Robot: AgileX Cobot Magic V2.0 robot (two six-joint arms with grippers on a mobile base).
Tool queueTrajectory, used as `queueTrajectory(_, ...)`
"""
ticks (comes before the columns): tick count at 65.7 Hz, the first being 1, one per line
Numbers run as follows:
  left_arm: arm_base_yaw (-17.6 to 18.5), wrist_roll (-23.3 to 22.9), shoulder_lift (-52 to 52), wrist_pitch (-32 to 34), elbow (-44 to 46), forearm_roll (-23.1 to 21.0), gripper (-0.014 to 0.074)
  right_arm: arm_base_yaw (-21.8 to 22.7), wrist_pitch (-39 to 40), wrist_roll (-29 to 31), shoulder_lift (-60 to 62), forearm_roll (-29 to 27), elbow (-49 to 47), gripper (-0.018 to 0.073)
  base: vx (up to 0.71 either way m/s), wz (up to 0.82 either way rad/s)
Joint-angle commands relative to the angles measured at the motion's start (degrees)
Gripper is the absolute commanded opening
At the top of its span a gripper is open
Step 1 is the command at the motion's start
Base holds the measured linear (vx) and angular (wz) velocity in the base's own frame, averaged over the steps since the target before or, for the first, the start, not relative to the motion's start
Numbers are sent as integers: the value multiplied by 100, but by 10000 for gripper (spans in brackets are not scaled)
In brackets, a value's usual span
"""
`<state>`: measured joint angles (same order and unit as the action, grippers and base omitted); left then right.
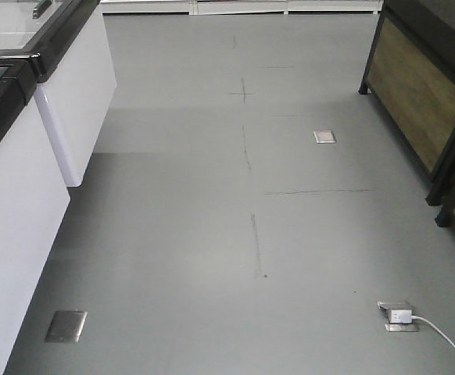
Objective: Left arm holds basket, right arm returns cookies
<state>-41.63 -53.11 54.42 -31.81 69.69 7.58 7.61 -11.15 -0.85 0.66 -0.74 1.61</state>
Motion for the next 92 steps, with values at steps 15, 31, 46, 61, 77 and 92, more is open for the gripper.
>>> queueTrajectory(15,-18,-1278,-65,1063,-1028,-410,479,32,436,17,71,25,105,-11,0,0)
queueTrajectory(31,-18,-1282,-60,2664,-1893,-989,465,32,420,17,71,25,105,-11,0,0)
queueTrajectory(46,-18,-1294,-46,4485,-2819,-1474,464,32,420,17,71,25,105,-11,0,0)
queueTrajectory(61,-18,-1262,47,5882,-3406,-1747,464,32,420,17,71,25,105,-11,0,0)
queueTrajectory(77,-18,-1475,411,5950,-3401,-2157,464,32,420,17,71,25,105,-11,0,0)
queueTrajectory(92,3,-1903,707,6139,-3401,-1991,464,32,420,17,71,25,105,-11,0,0)
